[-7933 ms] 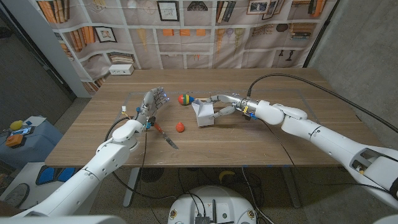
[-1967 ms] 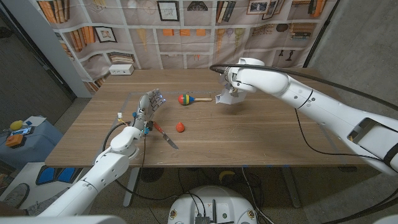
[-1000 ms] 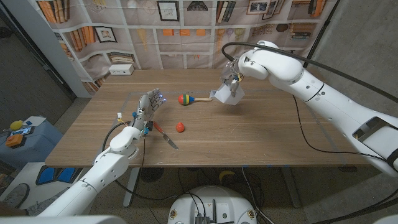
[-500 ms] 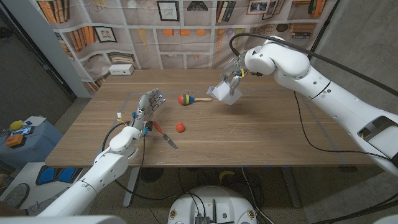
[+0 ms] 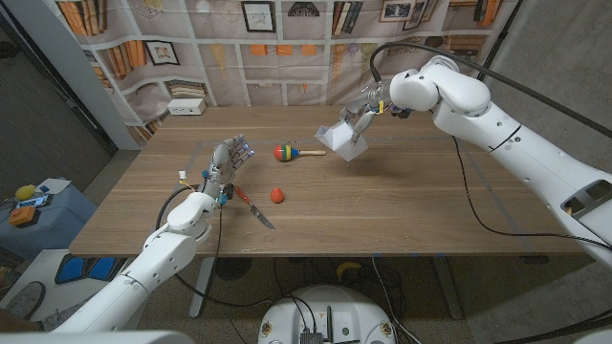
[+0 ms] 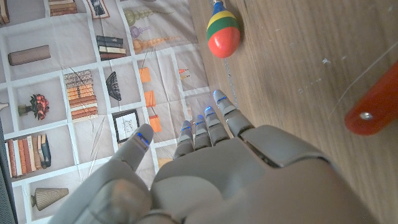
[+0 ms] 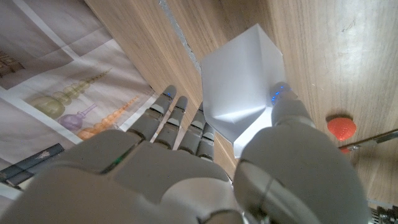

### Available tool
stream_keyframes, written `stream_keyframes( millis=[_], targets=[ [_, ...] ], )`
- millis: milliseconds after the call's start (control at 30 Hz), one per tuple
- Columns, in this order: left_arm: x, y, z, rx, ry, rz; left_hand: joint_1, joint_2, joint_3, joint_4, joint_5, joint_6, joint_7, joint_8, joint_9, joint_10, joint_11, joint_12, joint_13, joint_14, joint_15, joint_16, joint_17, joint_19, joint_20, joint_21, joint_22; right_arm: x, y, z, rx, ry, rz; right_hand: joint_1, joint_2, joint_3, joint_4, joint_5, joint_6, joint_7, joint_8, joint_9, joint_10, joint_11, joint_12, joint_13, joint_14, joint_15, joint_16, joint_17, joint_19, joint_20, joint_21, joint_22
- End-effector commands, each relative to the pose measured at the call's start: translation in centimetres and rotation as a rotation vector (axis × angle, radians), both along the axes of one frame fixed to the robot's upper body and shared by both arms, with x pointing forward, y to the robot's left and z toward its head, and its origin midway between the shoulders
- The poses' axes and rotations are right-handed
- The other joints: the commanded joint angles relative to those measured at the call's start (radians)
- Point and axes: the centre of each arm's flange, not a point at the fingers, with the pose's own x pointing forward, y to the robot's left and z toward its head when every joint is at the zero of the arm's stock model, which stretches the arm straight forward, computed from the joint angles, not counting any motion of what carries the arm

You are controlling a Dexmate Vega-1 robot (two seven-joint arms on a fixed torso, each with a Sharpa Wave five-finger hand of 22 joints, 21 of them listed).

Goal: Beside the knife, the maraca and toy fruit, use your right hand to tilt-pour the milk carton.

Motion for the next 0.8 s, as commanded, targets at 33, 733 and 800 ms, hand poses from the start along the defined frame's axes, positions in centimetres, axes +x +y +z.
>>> stream_keyframes(
  millis=[33, 733, 800],
  targets=[
    [0.4, 0.2, 0.6, 0.006, 0.003, 0.001, -0.013, 0.072, 0.005, 0.0, -0.003, 0.009, -0.001, 0.003, 0.006, 0.001, 0.005, 0.0, 0.004, 0.003, 0.007, 0.0, 0.004, 0.005, -0.001, -0.001, 0.005, 1.3, -2.8, -0.2, 0.235, 0.107, 0.088, 0.002, -0.005, 0.008, -0.002, 0.008, 0.005, -0.003, 0.002, 0.001, 0.0, 0.001, 0.003, 0.004, 0.0, -0.086, -0.003, 0.005, -0.003, 0.004, -0.001, 0.002],
    [0.5, 0.7, 1.4, 0.016, -0.007, 0.038, -0.009, 0.071, 0.011, -0.008, -0.003, 0.016, -0.003, 0.004, 0.006, 0.006, 0.006, 0.001, 0.005, -0.023, 0.017, -0.01, 0.002, -0.006, -0.001, -0.005, 0.005, 4.2, -4.9, -4.1, 0.537, 0.189, 0.234, -0.001, -0.004, 0.01, 0.0, 0.012, 0.001, 0.006, -0.001, 0.001, 0.002, 0.004, 0.004, 0.006, -0.003, -0.079, -0.008, 0.008, -0.016, 0.014, -0.004, 0.002],
    [0.4, 0.8, 1.4, 0.016, -0.007, 0.042, -0.008, 0.071, 0.012, -0.01, -0.004, 0.017, -0.003, 0.004, 0.006, 0.006, 0.006, 0.001, 0.005, -0.029, 0.015, -0.011, 0.002, -0.012, -0.003, -0.007, 0.005, 4.4, -4.9, -4.5, 0.557, 0.189, 0.24, -0.005, -0.005, 0.009, 0.002, 0.012, 0.002, 0.006, -0.001, 0.001, 0.002, 0.003, 0.004, 0.006, -0.004, -0.079, -0.009, 0.008, -0.018, 0.023, -0.005, 0.002]
  ],
)
